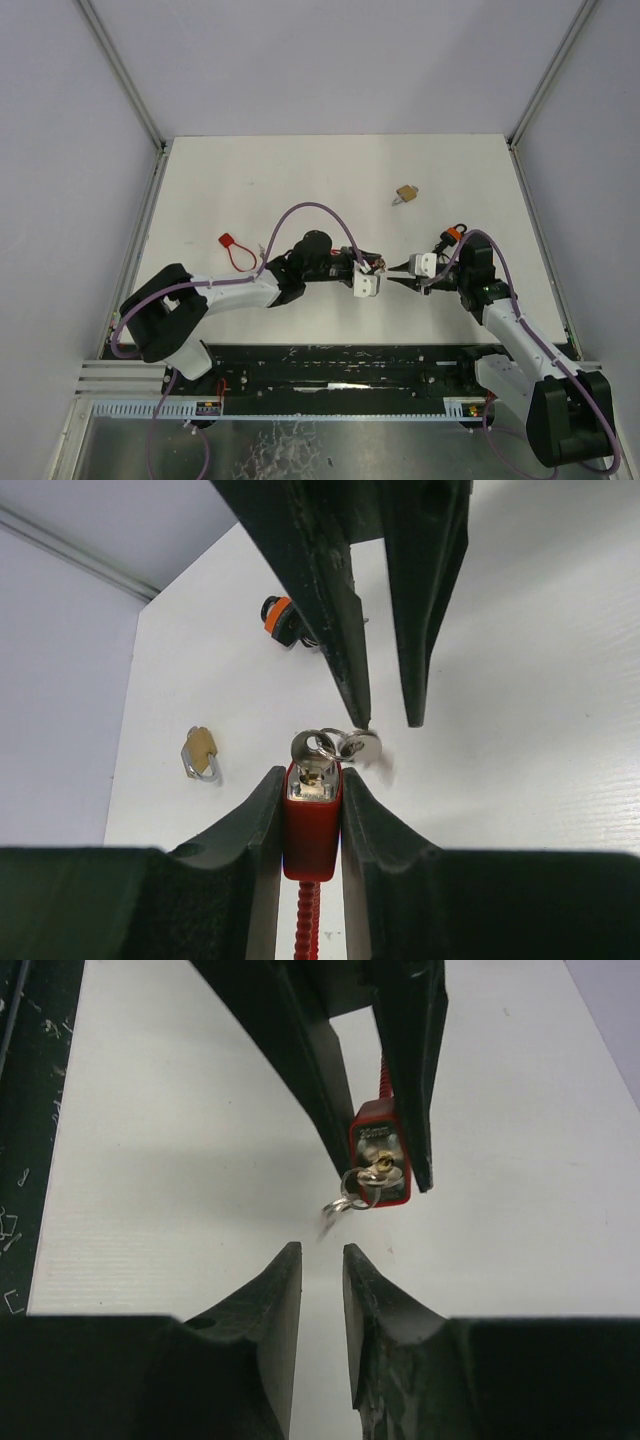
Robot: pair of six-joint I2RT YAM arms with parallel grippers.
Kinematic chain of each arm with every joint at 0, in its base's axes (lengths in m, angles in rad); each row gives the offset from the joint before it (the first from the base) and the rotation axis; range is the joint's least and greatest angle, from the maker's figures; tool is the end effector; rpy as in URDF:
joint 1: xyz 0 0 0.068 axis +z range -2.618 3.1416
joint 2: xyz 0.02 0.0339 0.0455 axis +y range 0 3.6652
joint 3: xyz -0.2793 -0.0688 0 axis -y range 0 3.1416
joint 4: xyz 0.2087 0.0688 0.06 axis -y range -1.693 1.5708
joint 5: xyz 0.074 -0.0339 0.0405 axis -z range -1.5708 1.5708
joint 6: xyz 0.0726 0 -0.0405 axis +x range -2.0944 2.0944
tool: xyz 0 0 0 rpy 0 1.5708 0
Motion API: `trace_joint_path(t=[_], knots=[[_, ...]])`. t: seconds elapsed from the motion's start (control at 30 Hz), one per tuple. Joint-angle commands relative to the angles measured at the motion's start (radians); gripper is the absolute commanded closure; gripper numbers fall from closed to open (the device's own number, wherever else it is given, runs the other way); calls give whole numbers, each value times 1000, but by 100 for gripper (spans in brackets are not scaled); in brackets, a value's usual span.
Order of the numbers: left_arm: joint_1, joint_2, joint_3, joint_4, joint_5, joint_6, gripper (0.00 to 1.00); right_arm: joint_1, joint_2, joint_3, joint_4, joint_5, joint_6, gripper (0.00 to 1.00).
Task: Lock with the key
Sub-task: Lock the lock.
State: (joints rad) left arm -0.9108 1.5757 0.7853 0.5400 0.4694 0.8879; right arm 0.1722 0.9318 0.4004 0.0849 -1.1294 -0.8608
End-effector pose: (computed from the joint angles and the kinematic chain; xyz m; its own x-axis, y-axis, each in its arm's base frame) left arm 0.1857 -0.2929 0.2523 0.6591 0.2791 -0.6983 0.7320 -0.0253 0.6808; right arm 0.1449 0.0918 0.2383 0.3875 -0.2614 -0.8840 -0.8941 0.1271 -0.4295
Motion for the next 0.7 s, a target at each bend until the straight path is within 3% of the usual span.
trace_joint_path(t=[0.0, 0.27, 0.37, 0.5, 0.67], knots=[[0, -12, 25, 64, -8, 0, 100, 8, -32, 28, -80, 29, -132, 69], [-2, 12, 111, -89, -14, -16, 100, -2, -180, 35, -130, 53, -233, 61], [-5, 32, 162, -166, -30, -18, 100, -3, -219, 19, -151, 69, -384, 59], [-11, 68, 275, -366, -57, 23, 100, -3, -237, 36, -217, 116, -548, 61], [-11, 93, 458, -738, -119, 118, 100, -2, -261, 73, -237, 213, -593, 61]])
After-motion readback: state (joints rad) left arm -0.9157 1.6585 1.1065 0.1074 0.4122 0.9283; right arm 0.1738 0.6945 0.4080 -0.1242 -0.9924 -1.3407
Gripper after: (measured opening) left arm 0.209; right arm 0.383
